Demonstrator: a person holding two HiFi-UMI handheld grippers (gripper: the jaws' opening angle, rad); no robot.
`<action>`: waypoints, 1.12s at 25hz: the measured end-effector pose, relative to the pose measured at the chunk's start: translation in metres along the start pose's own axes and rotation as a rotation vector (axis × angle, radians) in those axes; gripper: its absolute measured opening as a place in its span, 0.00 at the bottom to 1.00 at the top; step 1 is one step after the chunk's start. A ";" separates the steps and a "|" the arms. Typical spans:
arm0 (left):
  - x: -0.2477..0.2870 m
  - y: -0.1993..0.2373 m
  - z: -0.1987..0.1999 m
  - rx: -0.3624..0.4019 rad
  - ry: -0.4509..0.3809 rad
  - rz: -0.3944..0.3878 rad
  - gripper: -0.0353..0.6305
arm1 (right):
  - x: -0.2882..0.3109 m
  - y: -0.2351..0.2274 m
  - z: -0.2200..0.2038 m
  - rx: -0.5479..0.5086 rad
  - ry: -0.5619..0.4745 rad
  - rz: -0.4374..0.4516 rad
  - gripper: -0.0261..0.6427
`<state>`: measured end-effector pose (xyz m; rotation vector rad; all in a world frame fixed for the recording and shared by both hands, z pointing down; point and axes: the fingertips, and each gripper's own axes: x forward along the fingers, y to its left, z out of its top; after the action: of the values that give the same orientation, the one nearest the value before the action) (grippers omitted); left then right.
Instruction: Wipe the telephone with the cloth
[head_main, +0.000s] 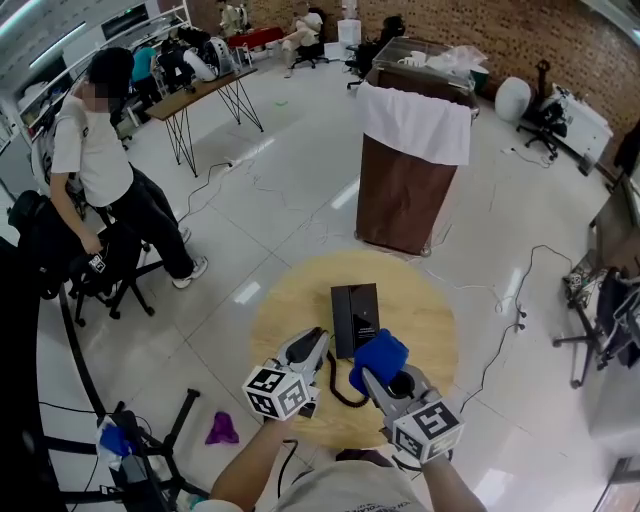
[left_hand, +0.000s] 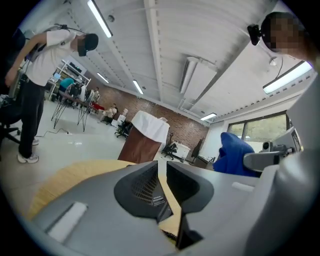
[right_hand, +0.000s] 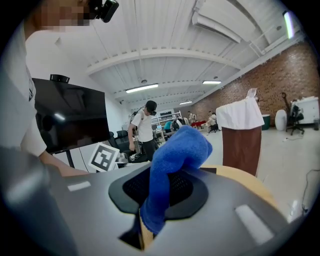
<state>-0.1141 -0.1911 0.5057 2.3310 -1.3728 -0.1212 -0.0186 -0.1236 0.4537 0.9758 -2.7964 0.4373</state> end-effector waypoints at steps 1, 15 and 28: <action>-0.009 -0.011 0.006 0.018 -0.016 -0.001 0.11 | -0.002 0.005 0.000 -0.012 0.001 -0.008 0.13; -0.137 -0.105 0.025 0.137 -0.117 -0.009 0.05 | -0.039 0.082 -0.005 -0.146 -0.020 -0.073 0.13; -0.211 -0.149 0.002 0.153 -0.127 -0.025 0.05 | -0.084 0.143 -0.003 -0.225 -0.082 -0.118 0.13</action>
<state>-0.1001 0.0500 0.4144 2.5049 -1.4598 -0.1801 -0.0434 0.0332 0.4056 1.1211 -2.7618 0.0657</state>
